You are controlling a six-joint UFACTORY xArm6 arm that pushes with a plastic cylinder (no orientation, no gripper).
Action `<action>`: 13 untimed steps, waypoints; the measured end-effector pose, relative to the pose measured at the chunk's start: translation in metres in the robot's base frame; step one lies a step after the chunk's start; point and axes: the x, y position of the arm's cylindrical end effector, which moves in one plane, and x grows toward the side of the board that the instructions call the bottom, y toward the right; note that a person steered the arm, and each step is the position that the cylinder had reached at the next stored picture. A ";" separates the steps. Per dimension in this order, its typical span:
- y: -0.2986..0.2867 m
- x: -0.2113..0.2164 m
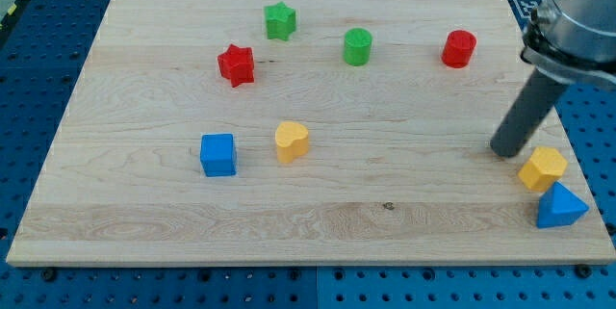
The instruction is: Move the red circle to the bottom left side of the yellow hexagon
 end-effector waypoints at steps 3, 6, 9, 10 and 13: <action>0.026 -0.090; 0.011 -0.181; 0.007 -0.130; 0.002 -0.136; -0.016 -0.098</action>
